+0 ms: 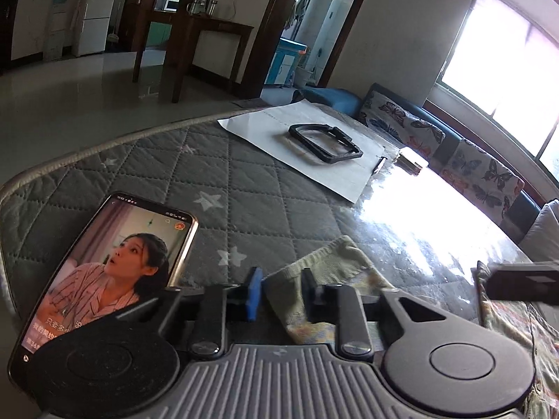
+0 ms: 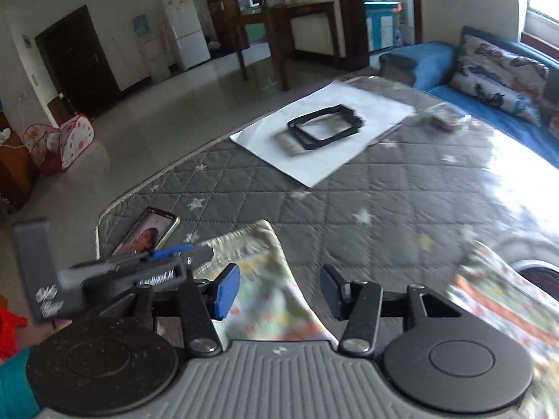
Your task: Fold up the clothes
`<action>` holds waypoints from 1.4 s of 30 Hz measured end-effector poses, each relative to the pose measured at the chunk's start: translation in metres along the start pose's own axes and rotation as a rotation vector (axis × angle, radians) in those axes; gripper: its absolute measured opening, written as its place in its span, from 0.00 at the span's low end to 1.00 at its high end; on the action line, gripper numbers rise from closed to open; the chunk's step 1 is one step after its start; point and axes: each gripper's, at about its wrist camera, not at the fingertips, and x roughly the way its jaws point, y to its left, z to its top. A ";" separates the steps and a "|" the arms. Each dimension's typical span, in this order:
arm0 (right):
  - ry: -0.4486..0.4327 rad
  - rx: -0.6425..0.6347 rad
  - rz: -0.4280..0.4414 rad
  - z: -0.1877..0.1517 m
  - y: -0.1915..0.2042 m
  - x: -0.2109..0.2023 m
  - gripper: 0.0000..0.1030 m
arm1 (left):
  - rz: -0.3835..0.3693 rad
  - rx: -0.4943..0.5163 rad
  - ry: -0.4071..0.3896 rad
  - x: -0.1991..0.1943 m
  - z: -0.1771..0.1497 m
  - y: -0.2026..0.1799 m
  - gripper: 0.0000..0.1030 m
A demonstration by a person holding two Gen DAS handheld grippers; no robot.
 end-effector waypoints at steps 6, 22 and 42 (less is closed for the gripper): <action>0.033 0.045 0.003 0.016 0.008 0.061 0.41 | -0.015 -0.007 -0.004 0.002 0.000 0.004 0.16; 0.022 0.046 0.029 0.016 0.009 0.076 0.05 | -0.111 -0.049 -0.001 -0.015 0.001 0.002 0.11; -0.195 0.148 -0.036 -0.076 -0.040 -0.154 0.05 | -0.620 0.106 0.075 -0.112 -0.050 -0.116 0.11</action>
